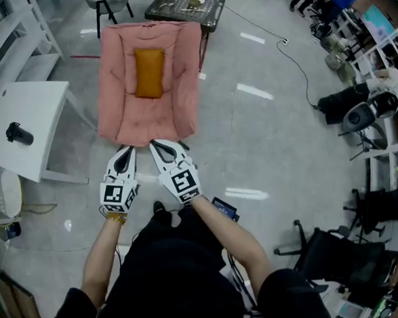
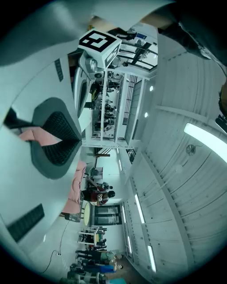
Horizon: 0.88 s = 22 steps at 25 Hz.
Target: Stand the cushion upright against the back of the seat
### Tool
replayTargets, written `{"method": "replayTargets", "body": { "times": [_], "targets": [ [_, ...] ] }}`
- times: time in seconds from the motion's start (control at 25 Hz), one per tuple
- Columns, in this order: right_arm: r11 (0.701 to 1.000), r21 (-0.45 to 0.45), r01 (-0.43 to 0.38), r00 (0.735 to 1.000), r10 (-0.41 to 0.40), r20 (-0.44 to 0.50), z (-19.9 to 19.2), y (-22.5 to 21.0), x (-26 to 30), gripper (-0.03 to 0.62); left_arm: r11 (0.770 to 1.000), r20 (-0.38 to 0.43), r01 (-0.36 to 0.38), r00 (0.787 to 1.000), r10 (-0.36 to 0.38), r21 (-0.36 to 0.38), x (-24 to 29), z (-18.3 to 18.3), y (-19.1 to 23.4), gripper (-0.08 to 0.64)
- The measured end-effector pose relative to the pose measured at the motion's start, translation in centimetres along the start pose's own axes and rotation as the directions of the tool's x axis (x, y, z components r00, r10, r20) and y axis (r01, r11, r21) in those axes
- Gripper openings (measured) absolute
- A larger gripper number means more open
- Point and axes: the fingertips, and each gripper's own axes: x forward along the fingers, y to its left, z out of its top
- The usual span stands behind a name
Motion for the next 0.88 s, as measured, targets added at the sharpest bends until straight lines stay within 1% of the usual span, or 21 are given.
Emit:
{"method": "replayTargets", "body": {
  "times": [0.16, 0.28, 0.52, 0.68, 0.76, 0.88],
  "targets": [
    [0.999, -0.011, -0.052, 0.998, 0.053, 0.028, 0.4, -0.9, -2.5, 0.015, 1.0, 0.005, 0.003, 1.0, -0.004, 0.018, 0.0, 0.2, -2.3, 0.014],
    [0.998, 0.013, -0.068, 0.997, 0.067, 0.034, 0.3, -2.5, -4.7, 0.015, 1.0, 0.015, -0.002, 1.0, 0.001, 0.021, 0.3, 0.7, -4.0, 0.012],
    [0.998, 0.056, -0.027, 0.996, 0.022, 0.089, 0.9, -6.4, -8.3, 0.015, 0.999, 0.035, 0.0, 0.999, -0.001, 0.047, 1.8, 2.4, -7.3, 0.014],
    [0.996, 0.089, 0.018, 0.997, -0.025, 0.073, 1.2, -8.7, -10.1, 0.015, 0.999, 0.043, 0.003, 0.999, -0.006, 0.053, 2.7, 3.0, -8.7, 0.014],
    [0.995, 0.091, 0.027, 0.997, -0.033, 0.066, 1.1, -9.1, -10.6, 0.015, 0.998, 0.048, 0.012, 0.999, -0.015, 0.06, 3.1, 3.3, -9.1, 0.012],
    [0.996, 0.082, 0.018, 0.996, -0.024, 0.08, 1.0, -9.2, -10.7, 0.015, 0.997, 0.055, 0.023, 0.998, -0.027, 0.068, 3.8, 3.7, -9.6, 0.012]
  ]
}}
